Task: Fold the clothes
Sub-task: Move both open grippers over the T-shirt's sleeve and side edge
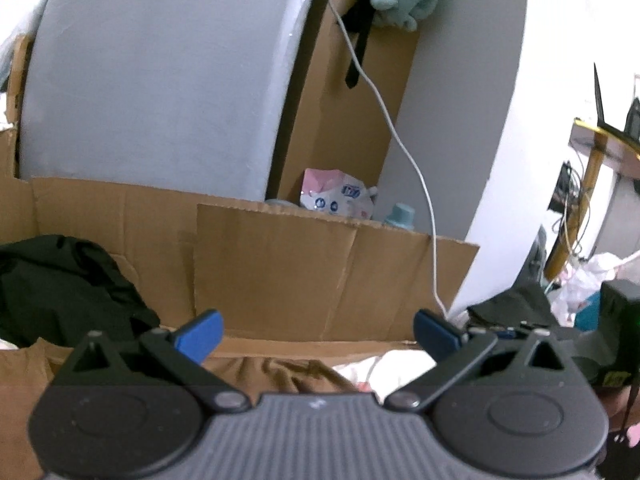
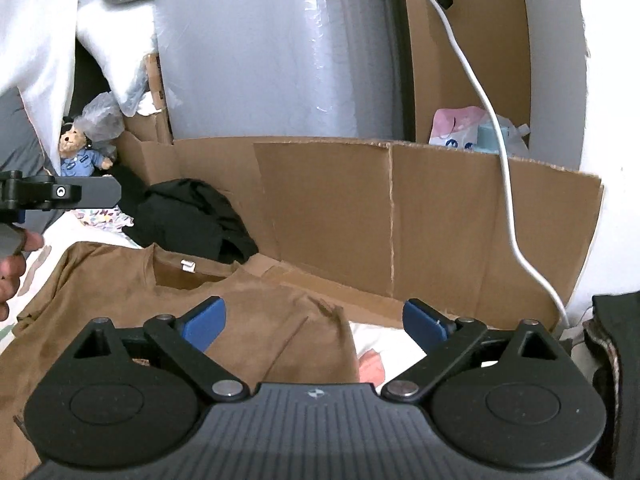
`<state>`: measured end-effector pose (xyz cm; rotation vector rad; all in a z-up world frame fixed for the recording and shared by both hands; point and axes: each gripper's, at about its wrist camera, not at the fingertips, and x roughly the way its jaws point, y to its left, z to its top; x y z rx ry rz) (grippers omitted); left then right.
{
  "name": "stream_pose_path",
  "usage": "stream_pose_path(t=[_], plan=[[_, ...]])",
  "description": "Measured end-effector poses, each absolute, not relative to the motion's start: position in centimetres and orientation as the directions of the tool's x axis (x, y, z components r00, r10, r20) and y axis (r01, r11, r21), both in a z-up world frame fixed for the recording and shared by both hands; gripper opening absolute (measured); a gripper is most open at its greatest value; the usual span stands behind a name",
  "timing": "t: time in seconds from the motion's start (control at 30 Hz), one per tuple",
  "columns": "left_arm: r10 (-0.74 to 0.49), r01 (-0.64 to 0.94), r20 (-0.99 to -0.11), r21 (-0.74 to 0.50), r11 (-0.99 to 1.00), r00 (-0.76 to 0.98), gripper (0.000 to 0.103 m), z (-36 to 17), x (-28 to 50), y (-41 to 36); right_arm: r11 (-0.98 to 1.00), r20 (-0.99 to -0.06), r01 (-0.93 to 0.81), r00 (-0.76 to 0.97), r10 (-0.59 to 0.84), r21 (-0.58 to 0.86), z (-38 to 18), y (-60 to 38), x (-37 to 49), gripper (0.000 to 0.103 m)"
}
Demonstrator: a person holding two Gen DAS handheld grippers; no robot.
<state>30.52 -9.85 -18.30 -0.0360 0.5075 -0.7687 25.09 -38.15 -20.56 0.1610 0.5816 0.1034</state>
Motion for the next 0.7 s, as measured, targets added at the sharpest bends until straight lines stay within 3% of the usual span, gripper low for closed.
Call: stream_pose_path(t=[0.23, 0.4, 0.57, 0.7], plan=[[-0.668, 0.622, -0.476, -0.279, 0.731, 0.572, 0.102, -20.5, 30.8, -8.1, 0.976, -0.59, 0.024, 0.8, 0.11, 0.215, -23.1, -39.4, 24.0, 0.098], [-0.645, 0.624, -0.475, -0.229, 0.747, 0.598, 0.099, -22.2, 30.1, -8.2, 0.983, -0.667, 0.081, 0.743, 0.052, 0.167, -25.0, -40.2, 23.7, 0.098], [-0.64, 0.618, -0.495, -0.236, 0.75, 0.588, 0.099, -23.8, 30.0, -8.8, 0.971, -0.699, 0.104, 0.711, 0.079, 0.215, -26.1, -41.5, 23.4, 0.098], [-0.661, 0.586, -0.535, -0.335, 0.738, 0.527, 0.099, -25.0, 30.5, -8.5, 0.958, -0.736, 0.089, 0.66, 0.149, 0.274, -27.3, -41.8, 24.0, 0.096]])
